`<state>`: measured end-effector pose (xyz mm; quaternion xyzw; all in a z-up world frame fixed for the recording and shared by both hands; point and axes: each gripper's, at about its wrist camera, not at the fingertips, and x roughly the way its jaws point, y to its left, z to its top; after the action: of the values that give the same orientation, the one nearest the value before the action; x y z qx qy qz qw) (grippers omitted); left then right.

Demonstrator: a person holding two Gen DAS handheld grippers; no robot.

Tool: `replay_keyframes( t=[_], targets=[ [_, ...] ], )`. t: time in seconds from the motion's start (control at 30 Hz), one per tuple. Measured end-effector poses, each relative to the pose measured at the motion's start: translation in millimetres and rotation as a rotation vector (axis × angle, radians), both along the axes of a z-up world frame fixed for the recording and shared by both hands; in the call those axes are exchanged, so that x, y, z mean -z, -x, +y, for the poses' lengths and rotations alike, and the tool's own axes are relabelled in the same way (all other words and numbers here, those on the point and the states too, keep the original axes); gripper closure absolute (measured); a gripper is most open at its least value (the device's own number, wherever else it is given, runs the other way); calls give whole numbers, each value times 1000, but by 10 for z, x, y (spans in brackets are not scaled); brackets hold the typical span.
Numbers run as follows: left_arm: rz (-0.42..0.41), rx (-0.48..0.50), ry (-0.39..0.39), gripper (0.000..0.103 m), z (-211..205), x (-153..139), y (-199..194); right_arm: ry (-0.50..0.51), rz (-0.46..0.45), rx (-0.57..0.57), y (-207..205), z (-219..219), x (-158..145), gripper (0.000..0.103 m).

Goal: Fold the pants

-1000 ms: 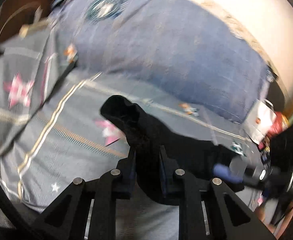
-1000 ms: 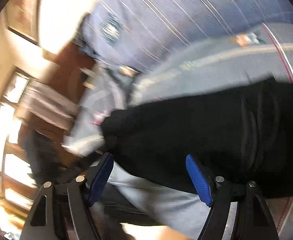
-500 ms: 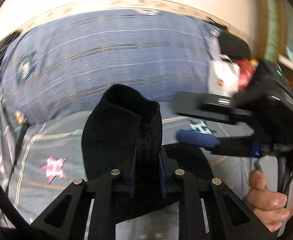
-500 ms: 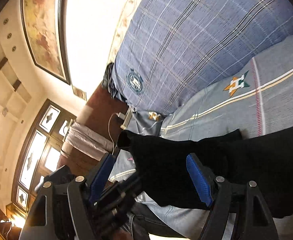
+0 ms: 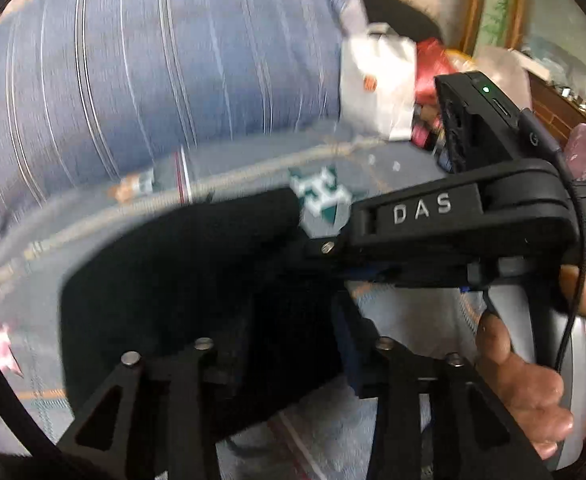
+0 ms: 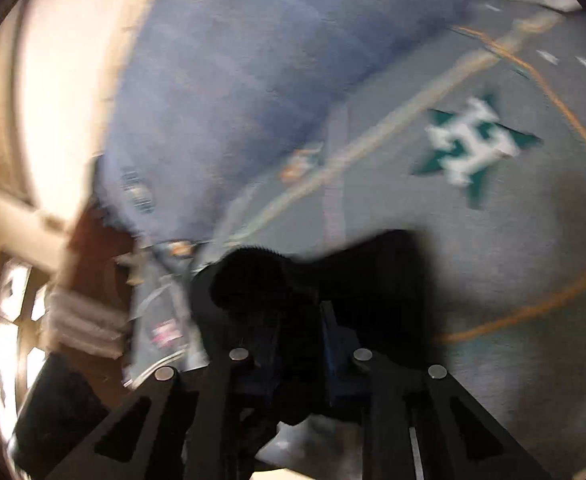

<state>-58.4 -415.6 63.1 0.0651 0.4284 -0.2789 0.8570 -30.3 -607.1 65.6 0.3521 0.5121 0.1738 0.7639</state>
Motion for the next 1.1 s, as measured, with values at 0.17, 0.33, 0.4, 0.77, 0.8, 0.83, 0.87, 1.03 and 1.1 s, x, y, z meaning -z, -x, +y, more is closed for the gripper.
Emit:
replay_keyframes(
  t=[0.17, 0.33, 0.4, 0.77, 0.8, 0.83, 0.87, 1.03, 1.1],
  targets=[
    [-24, -33, 105, 28, 391, -226, 199, -7, -3, 56, -6, -94, -16, 84],
    [-41, -197, 73, 27, 851, -283, 269, 117, -290, 85, 230, -41, -592, 21],
    [-6, -258, 80, 27, 1013, -234, 256, 101, -325, 46, 294, 26, -665, 14],
    [142, -329, 126, 27, 1137, -33, -138, 409, -199, -189, 356, 535, -269, 90],
    [148, -336, 108, 27, 1095, -10, -179, 378, -238, -194, 425, 487, -357, 93],
    [151, -337, 87, 27, 1056, 8, -219, 357, -270, -189, 531, 418, -426, 94],
    [150, -339, 67, 27, 1026, 20, -264, 342, -287, -177, 642, 329, -437, 94],
    [148, -344, -13, 27, 877, 143, -305, 278, -193, -100, 842, 80, -167, 95],
    [141, -339, -15, 27, 877, 134, -233, 319, -253, -110, 824, 245, -271, 92]
  ],
)
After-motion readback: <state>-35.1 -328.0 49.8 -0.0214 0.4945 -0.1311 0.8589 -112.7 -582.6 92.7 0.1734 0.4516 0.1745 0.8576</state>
